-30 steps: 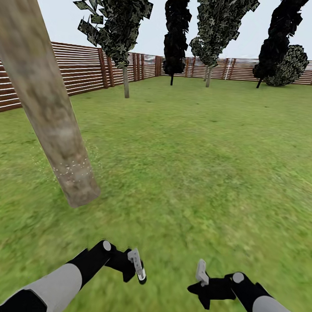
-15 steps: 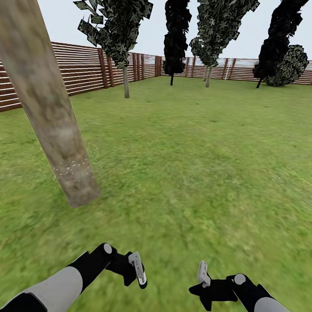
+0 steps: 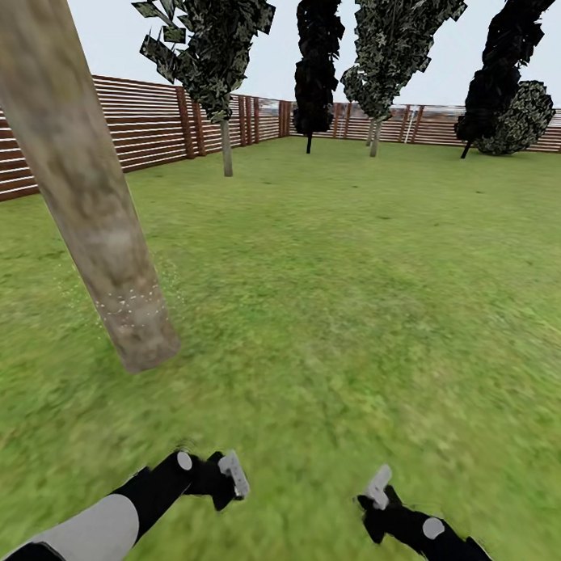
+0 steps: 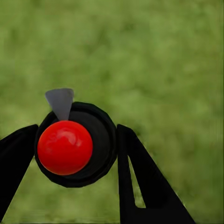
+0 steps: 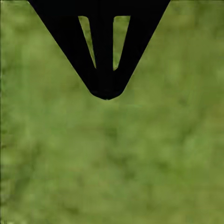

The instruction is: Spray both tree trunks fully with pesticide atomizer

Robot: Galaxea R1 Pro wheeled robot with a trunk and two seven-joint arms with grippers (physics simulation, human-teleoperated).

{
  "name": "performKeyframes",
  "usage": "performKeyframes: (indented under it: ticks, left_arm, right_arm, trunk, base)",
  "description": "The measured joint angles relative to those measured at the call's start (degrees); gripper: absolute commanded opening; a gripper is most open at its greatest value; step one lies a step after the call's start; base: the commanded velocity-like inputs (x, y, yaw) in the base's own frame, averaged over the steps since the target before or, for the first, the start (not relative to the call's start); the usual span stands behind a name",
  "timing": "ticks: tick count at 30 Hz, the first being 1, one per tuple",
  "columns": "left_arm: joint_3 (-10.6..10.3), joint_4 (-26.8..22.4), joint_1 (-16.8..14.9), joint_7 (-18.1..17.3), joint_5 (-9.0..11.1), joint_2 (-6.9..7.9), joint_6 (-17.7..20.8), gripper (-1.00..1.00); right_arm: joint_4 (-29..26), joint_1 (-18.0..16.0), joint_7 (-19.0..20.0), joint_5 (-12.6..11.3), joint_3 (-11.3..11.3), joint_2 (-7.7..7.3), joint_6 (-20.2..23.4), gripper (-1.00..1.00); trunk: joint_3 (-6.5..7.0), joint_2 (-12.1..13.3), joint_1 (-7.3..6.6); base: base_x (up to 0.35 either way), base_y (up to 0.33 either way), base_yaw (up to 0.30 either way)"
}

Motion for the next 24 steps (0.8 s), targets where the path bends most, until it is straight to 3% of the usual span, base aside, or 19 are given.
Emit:
performKeyframes:
  ticks: [2, 3, 5, 6, 8, 9, 14, 24]
  left_arm:
    - [0.61, 1.79, 0.96, 9.5, 1.4, 0.01, -0.07, -1.0]
    - [1.32, 2.73, 1.69, 13.76, 3.63, -0.02, -0.16, -1.0]
    - [1.86, 3.2, 3.56, 20.56, 8.67, 0.0, -0.49, -1.0]
    - [1.99, 3.29, 4.55, 24.38, 12.9, 0.03, -0.76, -1.0]
    - [2.18, 3.19, 6.51, 28.45, 17.75, 0.03, -2.09, -1.0]
    - [2.2, 3.16, 7.04, 29.53, 18.81, 0.02, -3.4, -1.0]
    - [2.22, 3.22, 8.05, 30.45, 19.95, 0.02, -5.23, -1.0]
    - [2.25, 2.75, 8.37, 30.46, 20.11, -0.09, -5.36, -1.0]
  right_arm:
    - [0.88, 1.86, -13.68, -2.54, -0.02, 2.07, 0.06, -1.0]
    - [2.42, 2.16, -18.1, -3.38, 0.05, 3.16, 0.05, -1.0]
    - [4.39, 2.32, -21.82, -3.91, 0.06, 4.83, 0.01, -1.0]
    - [4.8, 2.44, -22.77, -4.23, -0.01, 5.18, 0.1, -1.0]
    - [5.57, 3.19, -25.17, -4.57, -0.06, 5.21, 0.14, -1.0]
    - [6.94, 3.81, -25.83, -4.57, 0.02, 5.21, 0.16, -1.0]
    - [9.99, 7.46, -26.24, -4.62, 0.02, 5.46, 0.21, -1.0]
    - [10.15, 9.47, -26.17, -4.58, 0.0, 5.47, 0.25, -1.0]
  trunk:
    - [-0.01, 0.0, 0.0]
    - [-0.01, 0.0, 0.0]
    - [-0.01, 0.0, 0.0]
    - [0.0, 0.0, 0.0]
    - [-0.01, 0.0, 0.0]
    - [-0.01, 0.0, 0.0]
    - [0.0, 0.0, 0.0]
    - [0.0, 0.0, 0.0]
  base:
    - [0.0, 0.0, 0.0]
    - [0.0, 0.0, 0.0]
    - [0.0, 0.0, 0.0]
    - [0.0, 0.0, 0.0]
    - [0.0, 0.0, 0.0]
    - [0.0, 0.0, 0.0]
    - [0.0, 0.0, 0.0]
    - [0.0, 0.0, 0.0]
